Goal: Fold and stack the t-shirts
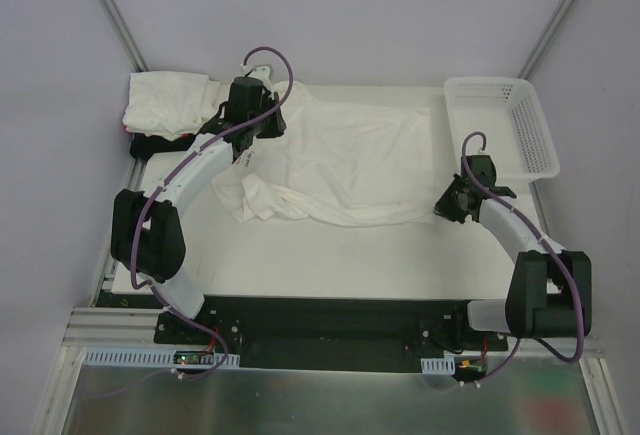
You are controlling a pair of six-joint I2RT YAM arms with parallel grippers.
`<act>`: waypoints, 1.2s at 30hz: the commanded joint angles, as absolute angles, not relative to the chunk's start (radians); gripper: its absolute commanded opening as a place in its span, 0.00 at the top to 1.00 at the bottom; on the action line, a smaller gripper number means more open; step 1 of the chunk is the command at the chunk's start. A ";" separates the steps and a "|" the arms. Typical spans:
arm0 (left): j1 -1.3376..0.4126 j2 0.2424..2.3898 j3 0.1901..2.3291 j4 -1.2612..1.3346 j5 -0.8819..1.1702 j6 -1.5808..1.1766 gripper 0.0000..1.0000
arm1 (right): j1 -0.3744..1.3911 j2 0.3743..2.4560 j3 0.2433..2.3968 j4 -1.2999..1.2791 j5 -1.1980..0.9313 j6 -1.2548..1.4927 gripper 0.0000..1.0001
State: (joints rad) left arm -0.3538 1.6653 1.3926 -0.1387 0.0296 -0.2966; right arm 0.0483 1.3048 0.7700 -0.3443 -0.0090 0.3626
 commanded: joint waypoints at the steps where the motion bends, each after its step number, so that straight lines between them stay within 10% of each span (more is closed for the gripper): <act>1: -0.362 1.657 1.410 -0.118 0.034 -0.279 0.79 | 0.046 1.354 0.773 -0.307 -0.049 0.382 0.90; 36: -0.362 1.663 1.431 -0.124 0.034 -0.267 0.78 | 0.046 1.574 0.888 -0.229 -0.032 0.364 0.74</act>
